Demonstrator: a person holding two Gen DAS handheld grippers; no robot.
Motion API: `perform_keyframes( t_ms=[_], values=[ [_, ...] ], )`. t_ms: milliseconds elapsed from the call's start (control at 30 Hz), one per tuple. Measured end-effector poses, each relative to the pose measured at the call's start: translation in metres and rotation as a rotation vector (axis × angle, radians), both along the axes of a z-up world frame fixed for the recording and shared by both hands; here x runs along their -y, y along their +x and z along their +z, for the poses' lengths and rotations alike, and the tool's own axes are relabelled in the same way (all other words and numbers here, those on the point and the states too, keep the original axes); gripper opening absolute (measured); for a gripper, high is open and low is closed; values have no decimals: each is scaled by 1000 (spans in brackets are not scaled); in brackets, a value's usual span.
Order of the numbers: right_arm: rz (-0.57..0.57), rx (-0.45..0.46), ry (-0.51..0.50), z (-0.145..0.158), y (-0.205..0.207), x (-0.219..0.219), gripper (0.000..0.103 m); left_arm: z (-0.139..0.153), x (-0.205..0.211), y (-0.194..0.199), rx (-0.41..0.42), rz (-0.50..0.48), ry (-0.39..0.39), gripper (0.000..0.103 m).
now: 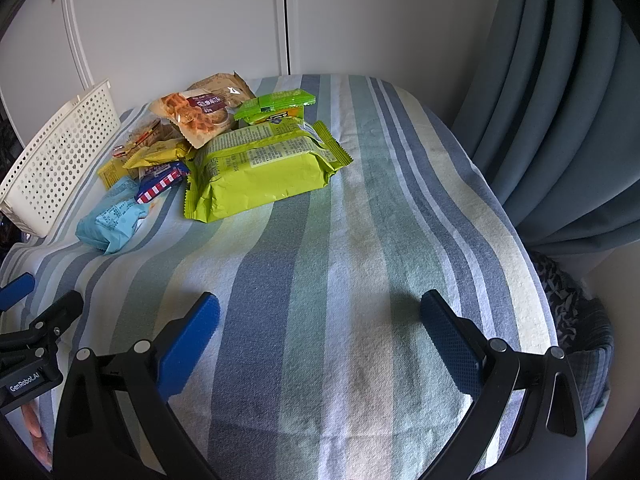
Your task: Organize snacks
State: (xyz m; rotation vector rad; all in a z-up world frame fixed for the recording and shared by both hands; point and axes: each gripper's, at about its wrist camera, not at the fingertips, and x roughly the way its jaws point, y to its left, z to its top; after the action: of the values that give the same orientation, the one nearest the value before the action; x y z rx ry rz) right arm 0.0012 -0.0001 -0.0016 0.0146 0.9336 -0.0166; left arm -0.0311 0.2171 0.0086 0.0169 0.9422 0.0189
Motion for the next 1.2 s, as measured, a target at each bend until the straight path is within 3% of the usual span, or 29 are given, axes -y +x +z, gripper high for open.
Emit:
perform_keyframes(
  t_ms=[1200],
  values=[
    [-1, 1, -9, 0, -2, -2, 98, 0, 1, 1, -1, -1, -4, 101]
  ],
)
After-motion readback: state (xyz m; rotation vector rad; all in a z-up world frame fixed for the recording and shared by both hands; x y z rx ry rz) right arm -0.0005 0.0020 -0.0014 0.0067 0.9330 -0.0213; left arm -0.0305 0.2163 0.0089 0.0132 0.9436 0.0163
